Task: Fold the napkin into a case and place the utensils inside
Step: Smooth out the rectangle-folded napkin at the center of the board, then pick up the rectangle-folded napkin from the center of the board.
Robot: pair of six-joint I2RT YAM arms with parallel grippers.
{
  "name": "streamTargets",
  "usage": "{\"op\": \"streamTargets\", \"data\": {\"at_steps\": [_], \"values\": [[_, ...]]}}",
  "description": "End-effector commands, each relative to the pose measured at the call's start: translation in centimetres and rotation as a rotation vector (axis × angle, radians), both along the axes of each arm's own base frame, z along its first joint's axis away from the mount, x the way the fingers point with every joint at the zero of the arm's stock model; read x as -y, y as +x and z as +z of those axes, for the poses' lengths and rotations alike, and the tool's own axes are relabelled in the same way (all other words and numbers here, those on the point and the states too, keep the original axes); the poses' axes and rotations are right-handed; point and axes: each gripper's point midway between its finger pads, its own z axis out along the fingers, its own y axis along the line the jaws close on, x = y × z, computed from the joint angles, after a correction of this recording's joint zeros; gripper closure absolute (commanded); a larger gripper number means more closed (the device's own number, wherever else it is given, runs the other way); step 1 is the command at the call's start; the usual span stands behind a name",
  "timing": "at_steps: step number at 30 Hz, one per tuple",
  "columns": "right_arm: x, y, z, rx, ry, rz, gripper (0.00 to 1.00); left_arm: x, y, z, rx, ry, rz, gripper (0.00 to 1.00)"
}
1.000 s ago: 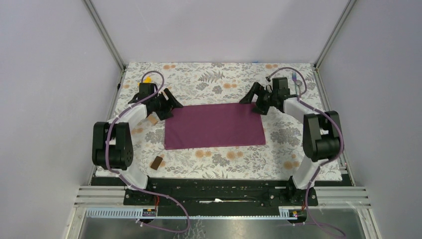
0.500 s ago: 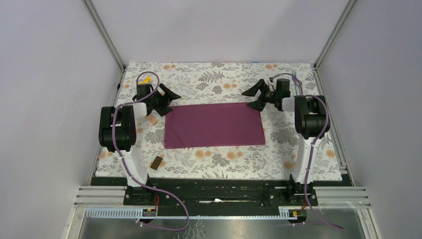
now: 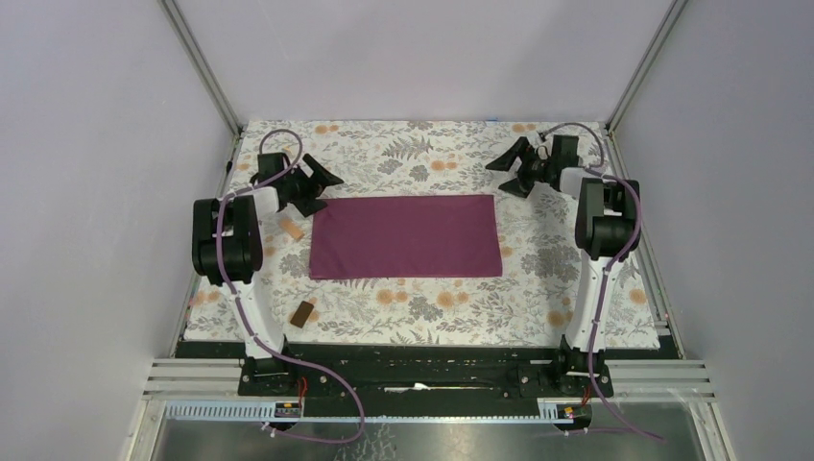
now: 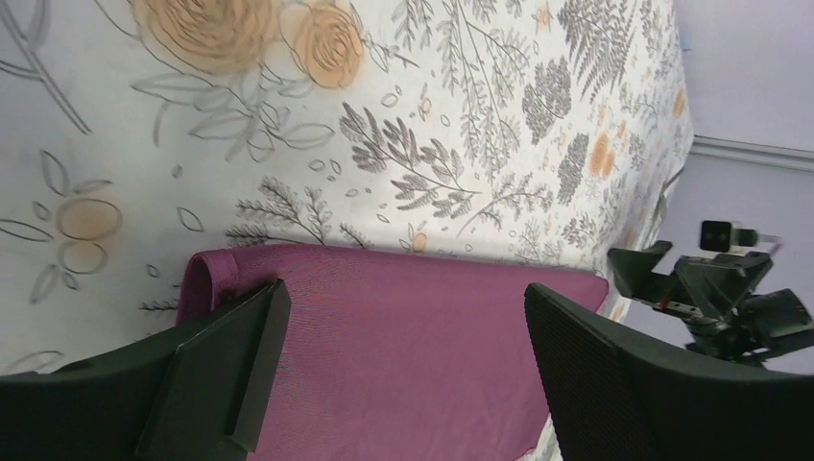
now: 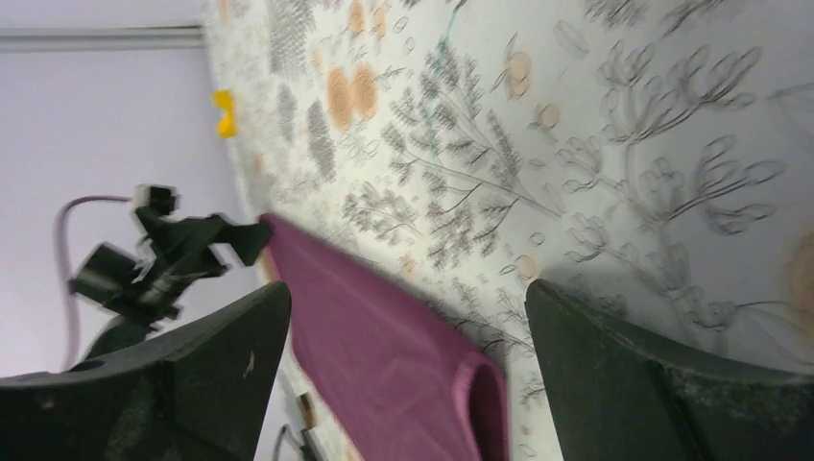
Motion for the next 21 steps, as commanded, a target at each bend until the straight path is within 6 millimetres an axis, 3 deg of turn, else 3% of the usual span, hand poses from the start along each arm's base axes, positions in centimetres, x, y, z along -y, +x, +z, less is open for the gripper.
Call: {"op": "streamTargets", "data": {"at_steps": [1, 3, 6, 9, 12, 15, 18, 21], "values": [[4.1, -1.6, -4.1, -0.167, -0.274, -0.003, 0.00, -2.6, -0.3, -1.8, -0.082, 0.085, 0.009, 0.01], [4.7, -2.0, -1.9, -0.163, -0.326, 0.010, 0.00, -2.5, 0.0, -0.5, -0.071, 0.055, -0.016, 0.01], [5.2, -2.4, 2.5, -0.135, -0.428, 0.000, 0.00, -0.9, 0.1, 3.6, 0.011, 0.058, -0.096, 0.01], [4.5, -4.8, 4.9, -0.178, -0.548, -0.016, 0.00, 0.8, -1.3, 7.1, 0.064, 0.131, -0.155, 0.01], [1.7, -8.4, 4.3, -0.264, -0.680, 0.048, 0.00, 2.9, -4.2, 8.1, 0.078, 0.191, -0.209, 0.01], [-0.2, -11.1, 2.9, -0.341, -0.773, 0.180, 0.02, 6.6, -7.8, 8.1, 0.089, 0.200, -0.325, 0.01], [-0.6, -12.2, 2.1, -0.388, -0.820, 0.265, 0.04, 9.8, -11.6, 8.9, 0.119, 0.200, -0.438, 0.01], [-0.8, -13.0, 2.0, -0.407, -0.895, 0.338, 0.05, 11.3, -14.3, 10.8, 0.184, 0.244, -0.513, 0.01]]}}
